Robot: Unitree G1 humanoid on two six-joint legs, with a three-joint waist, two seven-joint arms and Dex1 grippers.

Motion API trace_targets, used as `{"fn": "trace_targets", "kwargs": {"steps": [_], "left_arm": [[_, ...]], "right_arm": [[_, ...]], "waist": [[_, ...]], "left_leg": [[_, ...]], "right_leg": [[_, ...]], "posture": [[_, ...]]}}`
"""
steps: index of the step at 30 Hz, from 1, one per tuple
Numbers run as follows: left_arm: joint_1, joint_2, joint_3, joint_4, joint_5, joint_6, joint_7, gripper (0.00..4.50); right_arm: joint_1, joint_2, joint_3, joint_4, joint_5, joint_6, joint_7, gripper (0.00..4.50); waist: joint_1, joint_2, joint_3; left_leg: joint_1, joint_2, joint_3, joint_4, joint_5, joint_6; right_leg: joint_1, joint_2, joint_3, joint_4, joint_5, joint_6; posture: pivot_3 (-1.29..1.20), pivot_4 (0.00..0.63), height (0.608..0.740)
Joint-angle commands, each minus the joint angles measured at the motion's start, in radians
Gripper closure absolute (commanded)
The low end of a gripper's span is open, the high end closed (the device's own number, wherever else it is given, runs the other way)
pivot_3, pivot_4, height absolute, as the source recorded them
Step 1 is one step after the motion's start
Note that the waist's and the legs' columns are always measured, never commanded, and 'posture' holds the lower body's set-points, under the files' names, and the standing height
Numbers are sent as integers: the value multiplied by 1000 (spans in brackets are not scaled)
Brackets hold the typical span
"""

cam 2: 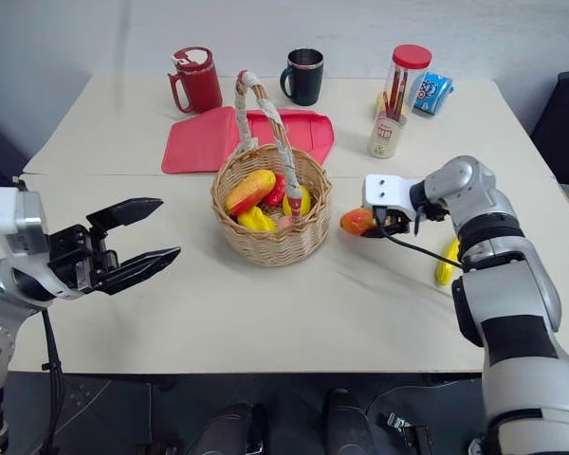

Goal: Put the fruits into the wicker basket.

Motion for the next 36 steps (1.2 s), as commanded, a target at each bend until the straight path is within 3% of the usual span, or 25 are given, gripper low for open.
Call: {"fn": "trace_targets", "kwargs": {"steps": [1,8,17,18,20,22,26,31,36], "left_arm": [[-32,-17,72,-2,-94,12,65,0],[0,-5,60,12,-64,12,51,0],[12,-20,38,54,-22,-11,44,0],[10,-19,36,60,-14,-15,42,0],[6,-20,34,68,-6,-20,39,0],[6,-22,32,74,0,-26,34,0],[5,-28,20,93,15,-39,20,0],[-8,-24,-11,127,49,-70,-26,0],[2,-1,-41,164,114,-113,-95,0]], "right_arm": [[-93,-34,-125,-45,136,146,117,1734],[-209,80,-269,-141,314,449,145,1734],[-253,229,-285,-159,370,536,131,1734],[-250,236,-284,-159,370,528,127,1025],[-245,238,-285,-153,367,514,116,456],[-239,228,-305,-142,368,467,63,23],[-224,179,-374,-144,421,438,47,23],[-70,5,-420,-270,459,460,96,23],[338,-157,-552,-661,578,529,93,23]], "waist": [[-1,0,0],[-22,1,1],[-12,1,1],[-13,1,1],[-13,1,1],[-14,1,1],[-15,1,1],[5,0,0],[14,0,0]], "left_leg": [[0,1,0,0,0,0],[1,4,2,-2,0,-2],[-1,1,2,-2,-1,-1],[-1,1,2,-2,-1,-1],[-1,1,2,-2,-1,-1],[-1,1,2,-2,-1,-1],[-1,1,2,-2,-1,-1],[-1,1,1,-2,-2,0],[-1,1,3,-3,-3,1]], "right_leg": [[0,0,0,0,0,0],[-1,2,1,0,0,-1],[-2,1,0,0,0,-1],[-2,0,0,-1,0,-1],[-2,0,0,-1,0,-1],[-2,1,0,-1,0,-1],[-2,1,0,-1,0,-1],[-1,0,-2,-2,0,-1],[-2,0,-2,-4,0,0]], "posture": [[0,150,740],[0,150,740],[0,150,740],[0,150,740],[0,150,740],[0,150,740],[0,150,740],[0,150,740],[0,150,740]]}}
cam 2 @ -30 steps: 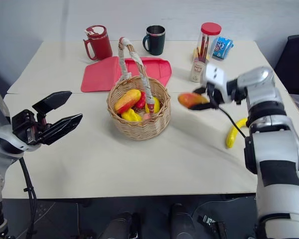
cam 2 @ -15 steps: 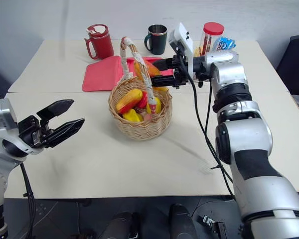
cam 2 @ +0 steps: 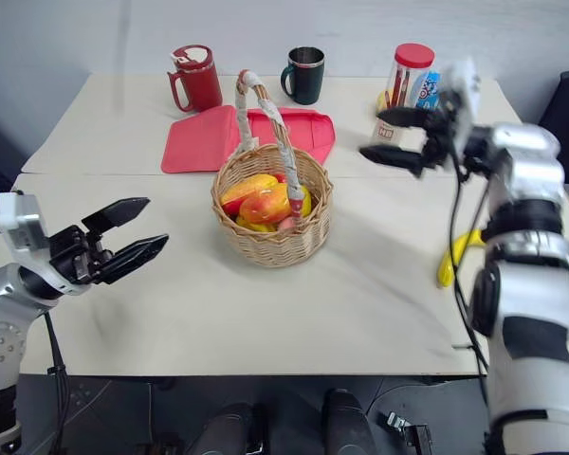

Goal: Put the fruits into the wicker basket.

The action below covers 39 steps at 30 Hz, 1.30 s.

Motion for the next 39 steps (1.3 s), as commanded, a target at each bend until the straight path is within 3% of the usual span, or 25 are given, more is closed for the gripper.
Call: {"fn": "trace_targets", "kwargs": {"steps": [1,4,8,11,17,22,26,31,33,36,39], "left_arm": [[-2,14,1,15,46,-51,-30,0],[16,14,-40,11,91,-71,-50,0],[37,35,-86,30,141,-107,-116,0],[4,38,-102,66,153,-120,-144,0],[-45,29,-127,84,156,-120,-166,0],[-51,16,-141,90,179,-146,-160,0],[-46,5,-144,87,189,-163,-153,0],[-9,-5,-138,46,184,-165,-140,0],[2,-7,-135,35,182,-165,-134,0],[32,-16,-124,9,180,-165,-113,0],[49,-20,-126,-9,181,-167,-100,0]], "right_arm": [[260,-85,-158,-302,117,52,-51,23],[665,-93,-383,-509,125,-59,-155,23],[987,-53,-575,-730,148,-69,-313,23],[1217,-2,-704,-728,137,-186,-337,23],[1435,74,-735,-800,242,-116,-381,23],[1367,-17,-606,-944,289,155,-498,23],[1142,-211,-451,-961,342,673,-703,23],[847,-323,-235,-880,314,1075,-858,23],[756,-322,-185,-846,300,1170,-901,23],[557,-209,-169,-762,293,1277,-996,23],[477,-155,-118,-690,256,1288,-1031,23]], "waist": [[4,0,0],[16,0,0],[22,4,2],[19,2,1],[11,0,-2],[-14,1,-3],[-12,2,-3],[11,2,-3],[20,2,-3],[22,2,-3],[13,2,-3]], "left_leg": [[0,0,0,-1,0,0],[1,1,1,0,0,-1],[3,-1,8,0,-1,1],[10,0,10,-1,-2,2],[12,3,11,-2,-1,1],[15,5,14,-2,-2,1],[15,6,14,-2,-2,0],[6,10,10,0,-1,-2],[5,9,11,0,-1,-2],[4,8,13,2,-2,0],[4,7,14,3,-2,1]], "right_leg": [[0,0,-1,0,0,0],[1,1,-2,0,0,0],[0,1,2,-3,1,2],[4,1,8,-3,3,3],[5,3,10,-4,5,-1],[5,1,13,-3,5,-1],[3,1,13,-2,5,-2],[-2,2,11,-2,3,-6],[-3,3,9,-2,3,-6],[-4,4,10,-3,4,-5],[-5,4,11,-3,5,-3]], "posture": [[0,150,740],[0,150,740],[0,150,740],[0,150,740],[0,150,740],[0,150,740],[0,150,740],[0,150,740],[0,150,740],[0,150,740],[0,150,740]]}}
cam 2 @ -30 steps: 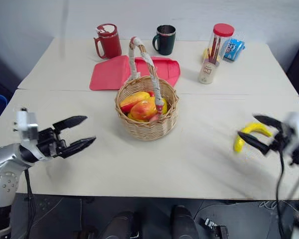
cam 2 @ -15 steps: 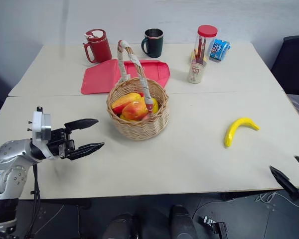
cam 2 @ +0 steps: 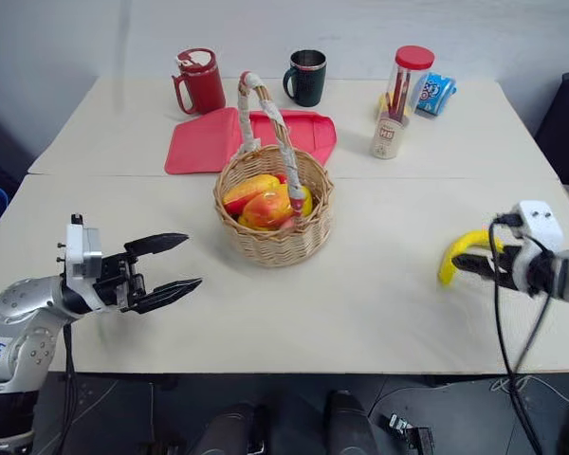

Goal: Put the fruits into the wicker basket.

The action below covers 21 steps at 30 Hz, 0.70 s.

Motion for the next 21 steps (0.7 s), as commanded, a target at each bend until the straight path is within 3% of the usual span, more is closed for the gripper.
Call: {"fn": "trace_targets", "kwargs": {"steps": [1,5,11,17,21], "left_arm": [[17,-1,20,-54,-7,-11,16,0],[22,6,29,-61,-8,-11,23,0],[25,13,45,-72,-14,-9,31,0],[51,5,85,-117,-62,29,67,0],[52,-14,116,-144,-99,52,118,0]], "right_arm": [[-71,41,18,82,-38,32,-46,23],[-105,44,89,150,-69,1,-26,23],[-115,-5,206,173,-113,-126,79,1933],[-94,-76,289,96,-127,-679,543,3926],[-209,24,269,134,-91,-988,755,3926]], "waist": [[2,0,0],[4,0,0],[-1,-2,-1],[-15,-2,-1],[-23,-2,-1]], "left_leg": [[0,0,0,0,0,0],[-1,-1,-1,0,0,1],[-1,-2,0,1,0,2],[-1,-1,0,-1,0,1],[0,1,1,-2,0,1]], "right_leg": [[0,0,0,0,0,0],[0,0,-1,0,0,0],[0,0,-1,0,1,1],[0,1,-1,0,1,2],[0,3,0,0,2,3]], "posture": [[0,150,740],[0,150,740],[0,150,740],[0,150,740],[0,150,740]]}}
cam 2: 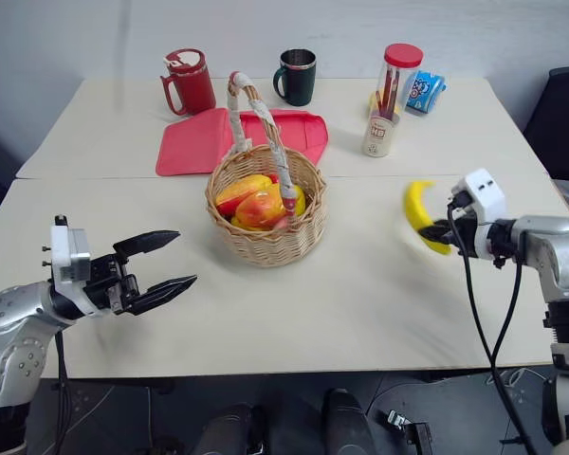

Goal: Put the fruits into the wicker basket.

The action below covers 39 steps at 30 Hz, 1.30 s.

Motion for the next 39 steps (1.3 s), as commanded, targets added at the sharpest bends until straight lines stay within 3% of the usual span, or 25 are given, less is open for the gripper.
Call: {"fn": "trace_targets", "kwargs": {"steps": [1,7,11,15,16,21,26,30,32,36,39], "left_arm": [[-1,-19,52,-51,-62,15,53,0],[-8,-38,61,-85,-85,38,110,0],[-14,-46,73,-98,-92,38,138,0],[0,-44,90,-110,-106,39,154,0],[5,-43,93,-113,-110,41,156,0],[25,-44,102,-129,-115,37,176,0],[27,-51,112,-129,-108,16,188,0],[26,-39,128,-113,-108,10,176,0],[23,-30,133,-98,-106,10,167,0],[14,-16,136,-81,-106,16,149,0],[2,-1,132,-67,-108,26,136,0]], "right_arm": [[-140,91,-30,41,42,-245,155,3926],[-476,297,124,364,-88,-383,282,3926],[-603,403,184,548,-163,-479,357,3926],[-678,475,203,692,-227,-516,340,3926],[-685,485,200,718,-238,-545,338,3326],[-698,498,140,813,-246,-660,308,1811],[-671,435,37,848,-220,-790,269,178],[-498,327,-49,679,-149,-770,326,178],[-300,296,-78,404,-82,-660,305,178],[-40,296,-114,-14,15,-454,164,178],[121,414,-110,-315,63,-321,-90,178]], "waist": [[-3,0,0],[-6,0,0],[-1,0,0],[-1,0,0],[-1,0,0],[-2,0,0],[-2,0,0],[9,-1,0],[8,-1,0],[0,2,2],[-11,4,2]], "left_leg": [[0,1,0,0,0,-1],[1,2,0,1,0,-2],[-1,2,-1,0,0,-2],[-2,1,0,0,-1,-1],[-2,1,0,0,-1,-1],[-2,1,0,0,-1,-1],[-2,1,0,1,-1,-2],[-2,1,-3,0,-1,-1],[-2,1,-2,0,-2,-1],[-2,4,-1,0,-3,-3],[1,4,3,0,-1,-4]], "right_leg": [[0,1,0,0,0,0],[0,1,0,3,0,-1],[0,0,-3,1,0,-2],[-1,-4,-10,1,0,-2],[-1,-4,-11,1,0,-2],[-1,-5,-12,2,0,-2],[-1,-4,-12,2,0,-2],[1,-5,-15,0,0,-2],[1,-5,-15,-1,0,-2],[1,-5,-16,0,0,-2],[-2,-3,-13,5,0,-3]], "posture": [[0,150,740],[0,150,740],[0,150,740],[0,150,740],[0,150,740],[0,150,740],[0,150,740],[0,150,740],[0,150,740],[0,150,740],[0,150,740]]}}
